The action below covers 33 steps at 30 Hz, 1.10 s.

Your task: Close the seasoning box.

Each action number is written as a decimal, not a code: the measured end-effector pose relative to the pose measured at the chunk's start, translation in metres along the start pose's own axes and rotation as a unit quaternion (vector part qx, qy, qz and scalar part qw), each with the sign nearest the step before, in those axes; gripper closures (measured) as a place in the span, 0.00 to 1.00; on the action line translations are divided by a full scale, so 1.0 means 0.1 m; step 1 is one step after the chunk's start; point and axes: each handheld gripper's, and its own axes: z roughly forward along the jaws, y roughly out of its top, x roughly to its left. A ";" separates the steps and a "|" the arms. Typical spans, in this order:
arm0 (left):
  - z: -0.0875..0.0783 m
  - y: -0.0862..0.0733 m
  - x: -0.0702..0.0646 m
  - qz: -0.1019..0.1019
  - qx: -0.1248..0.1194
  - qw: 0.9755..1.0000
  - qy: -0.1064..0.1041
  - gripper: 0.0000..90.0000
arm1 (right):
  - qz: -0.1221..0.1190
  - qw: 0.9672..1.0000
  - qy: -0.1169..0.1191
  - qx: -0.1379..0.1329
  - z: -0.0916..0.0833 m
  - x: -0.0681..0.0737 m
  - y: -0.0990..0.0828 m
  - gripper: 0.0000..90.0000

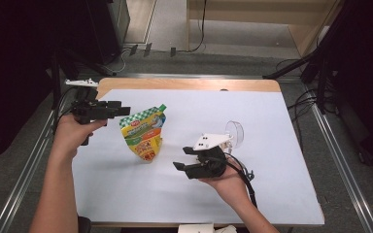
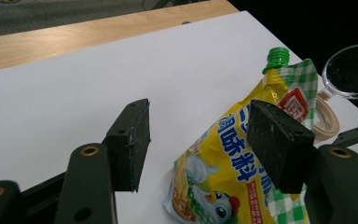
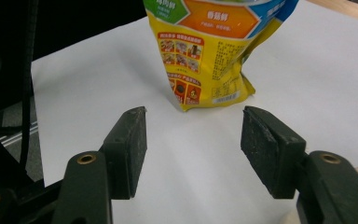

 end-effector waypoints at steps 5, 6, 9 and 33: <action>0.02 -0.03 0.04 -0.003 0.001 1.000 -0.003 0.45 | 0.003 1.000 -0.005 -0.004 -0.09 -0.05 0.06 0.47; 0.03 -0.04 0.04 -0.004 0.002 1.000 -0.002 0.45 | 0.002 1.000 -0.007 -0.006 -0.11 -0.06 0.06 0.47; 0.05 -0.05 0.06 -0.006 0.004 1.000 -0.002 0.45 | 0.005 1.000 -0.010 -0.006 -0.16 -0.09 0.09 0.47; 0.12 -0.08 0.07 0.004 0.008 1.000 -0.008 0.42 | 0.034 0.998 -0.050 -0.017 -0.73 -0.40 0.23 0.61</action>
